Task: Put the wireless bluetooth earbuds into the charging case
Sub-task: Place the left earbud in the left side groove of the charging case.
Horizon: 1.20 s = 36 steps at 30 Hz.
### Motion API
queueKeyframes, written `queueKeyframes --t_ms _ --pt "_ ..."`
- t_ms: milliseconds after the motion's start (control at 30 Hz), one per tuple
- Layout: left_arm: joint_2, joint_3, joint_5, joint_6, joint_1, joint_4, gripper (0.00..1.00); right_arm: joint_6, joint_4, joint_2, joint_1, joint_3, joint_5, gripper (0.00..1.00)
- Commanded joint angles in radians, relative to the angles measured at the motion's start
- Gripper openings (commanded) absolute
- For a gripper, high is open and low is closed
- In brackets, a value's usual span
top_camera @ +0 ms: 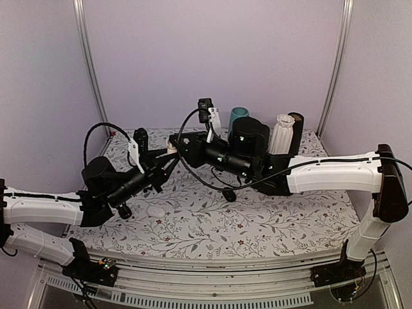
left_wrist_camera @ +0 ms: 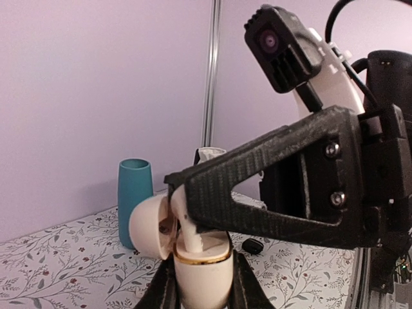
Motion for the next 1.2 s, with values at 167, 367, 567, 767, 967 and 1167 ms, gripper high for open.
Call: queueKeyframes --t_ms 167,367,567,767,967,1167 --pt "-0.037 0.038 -0.061 -0.021 0.010 0.070 0.00 0.014 -0.047 -0.004 0.014 -0.047 -0.050 0.14" --pt "-0.034 0.036 -0.023 0.000 0.009 0.075 0.00 0.012 -0.052 0.004 0.016 -0.039 -0.067 0.14" --pt "-0.035 0.038 0.007 0.020 0.010 0.061 0.00 0.009 -0.087 0.001 0.015 -0.025 -0.065 0.17" --pt "-0.037 0.025 0.004 -0.001 0.017 0.071 0.00 0.014 -0.118 -0.016 0.011 -0.021 -0.046 0.23" --pt "-0.039 0.017 0.015 -0.009 0.021 0.076 0.00 0.013 -0.133 -0.026 0.010 -0.023 -0.047 0.27" --pt "-0.037 0.007 0.031 -0.018 0.026 0.076 0.00 0.018 -0.157 -0.034 -0.001 -0.009 -0.054 0.32"
